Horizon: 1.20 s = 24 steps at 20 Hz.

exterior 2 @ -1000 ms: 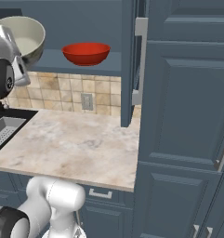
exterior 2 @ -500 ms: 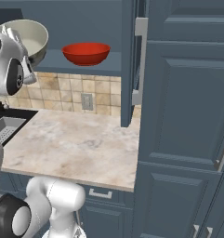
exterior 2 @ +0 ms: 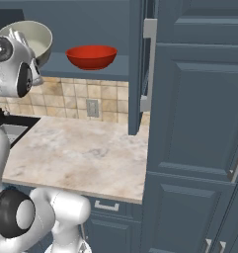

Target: Open the cabinet. Pick the bowls from the counter and place them in the cabinet. Then close the cabinet.

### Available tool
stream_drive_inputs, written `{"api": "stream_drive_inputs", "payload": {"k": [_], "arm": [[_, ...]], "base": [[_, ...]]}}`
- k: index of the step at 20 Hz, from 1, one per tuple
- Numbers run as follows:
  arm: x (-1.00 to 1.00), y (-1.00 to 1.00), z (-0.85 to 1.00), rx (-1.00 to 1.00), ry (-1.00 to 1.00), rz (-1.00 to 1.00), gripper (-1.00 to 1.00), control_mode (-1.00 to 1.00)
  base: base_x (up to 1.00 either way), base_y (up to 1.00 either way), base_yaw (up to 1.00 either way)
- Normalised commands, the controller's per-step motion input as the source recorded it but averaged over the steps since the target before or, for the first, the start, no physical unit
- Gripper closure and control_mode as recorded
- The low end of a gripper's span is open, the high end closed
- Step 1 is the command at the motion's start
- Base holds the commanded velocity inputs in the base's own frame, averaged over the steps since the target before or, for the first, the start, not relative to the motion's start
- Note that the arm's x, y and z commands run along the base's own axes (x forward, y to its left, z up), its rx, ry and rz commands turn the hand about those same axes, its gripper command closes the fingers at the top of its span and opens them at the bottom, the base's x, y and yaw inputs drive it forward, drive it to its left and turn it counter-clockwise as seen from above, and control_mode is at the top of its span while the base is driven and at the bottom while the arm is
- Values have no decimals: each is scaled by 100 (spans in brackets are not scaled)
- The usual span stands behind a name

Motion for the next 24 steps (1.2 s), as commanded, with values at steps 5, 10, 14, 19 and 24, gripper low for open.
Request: {"api": "stream_drive_inputs", "payload": {"k": [5, 10, 14, 19, 24], "arm": [[53, 19, -12, 0, -3, 1, 100, -100], [53, 27, -14, -2, 0, 0, 100, -100], [49, 21, -2, -2, 0, 0, 100, -100], [49, 20, 0, -2, 0, 0, 100, -100], [50, 18, -3, -1, 0, 0, 100, -100]], "base": [[0, 0, 0], [0, 0, 0], [0, 0, 0], [0, 0, 0], [0, 0, 0]]}}
